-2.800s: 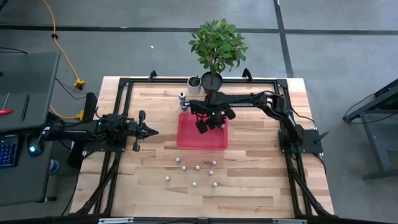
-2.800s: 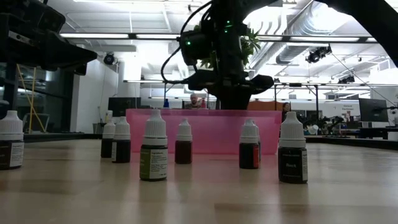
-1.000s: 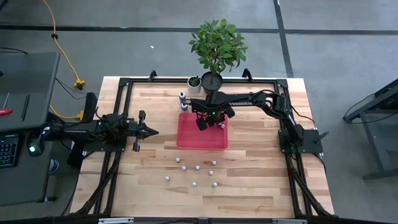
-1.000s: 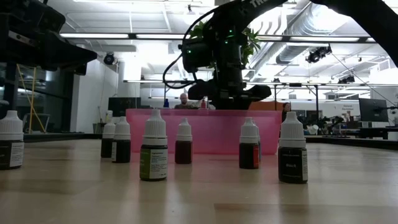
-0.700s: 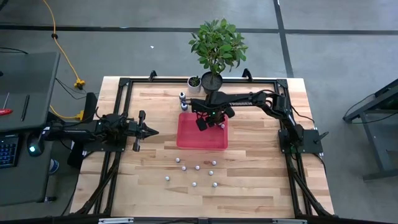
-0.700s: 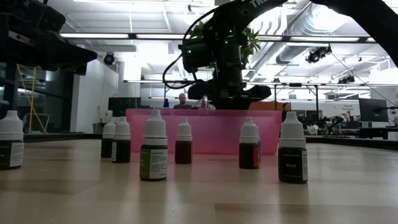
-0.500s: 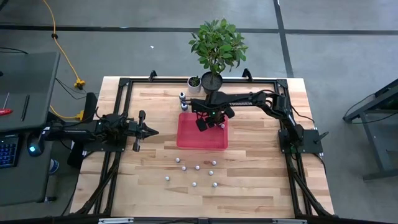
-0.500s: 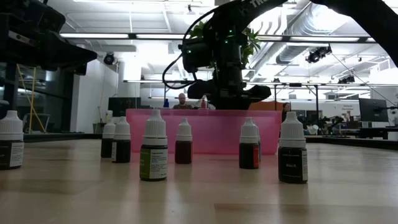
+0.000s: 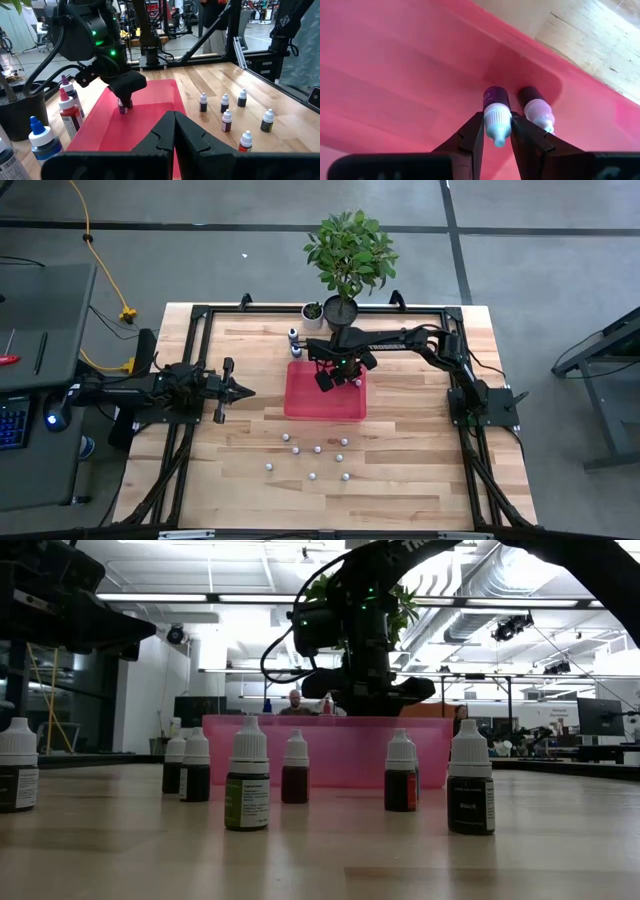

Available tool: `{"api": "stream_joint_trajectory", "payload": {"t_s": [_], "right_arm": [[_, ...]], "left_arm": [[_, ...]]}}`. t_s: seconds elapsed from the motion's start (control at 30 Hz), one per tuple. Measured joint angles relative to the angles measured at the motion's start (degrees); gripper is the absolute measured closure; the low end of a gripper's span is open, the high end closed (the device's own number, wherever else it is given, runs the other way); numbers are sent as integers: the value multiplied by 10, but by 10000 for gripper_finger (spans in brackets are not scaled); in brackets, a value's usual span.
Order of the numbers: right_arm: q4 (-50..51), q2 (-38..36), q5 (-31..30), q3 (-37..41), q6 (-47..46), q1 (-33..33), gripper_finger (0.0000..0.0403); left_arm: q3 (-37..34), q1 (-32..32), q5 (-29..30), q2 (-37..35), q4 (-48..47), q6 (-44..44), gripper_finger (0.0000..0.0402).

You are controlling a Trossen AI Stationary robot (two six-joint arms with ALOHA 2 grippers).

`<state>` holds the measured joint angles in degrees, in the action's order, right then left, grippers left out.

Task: Pick & Place food coloring
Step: Put the small purple food coloring bottle into the pink container, then put the small blue food coloring bottle into the pink container

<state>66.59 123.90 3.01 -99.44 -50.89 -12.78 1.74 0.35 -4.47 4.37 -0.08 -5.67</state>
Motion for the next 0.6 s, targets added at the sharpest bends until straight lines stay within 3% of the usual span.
{"api": "stream_joint_trajectory", "payload": {"t_s": [0.33, 0.6], "right_arm": [[0, 0, 6, 0, 10, 0, 316], [0, 0, 7, 0, 10, 0, 270]], "left_arm": [[0, 0, 0, 0, 0, 0, 401], [0, 0, 0, 0, 0, 0, 401]]}}
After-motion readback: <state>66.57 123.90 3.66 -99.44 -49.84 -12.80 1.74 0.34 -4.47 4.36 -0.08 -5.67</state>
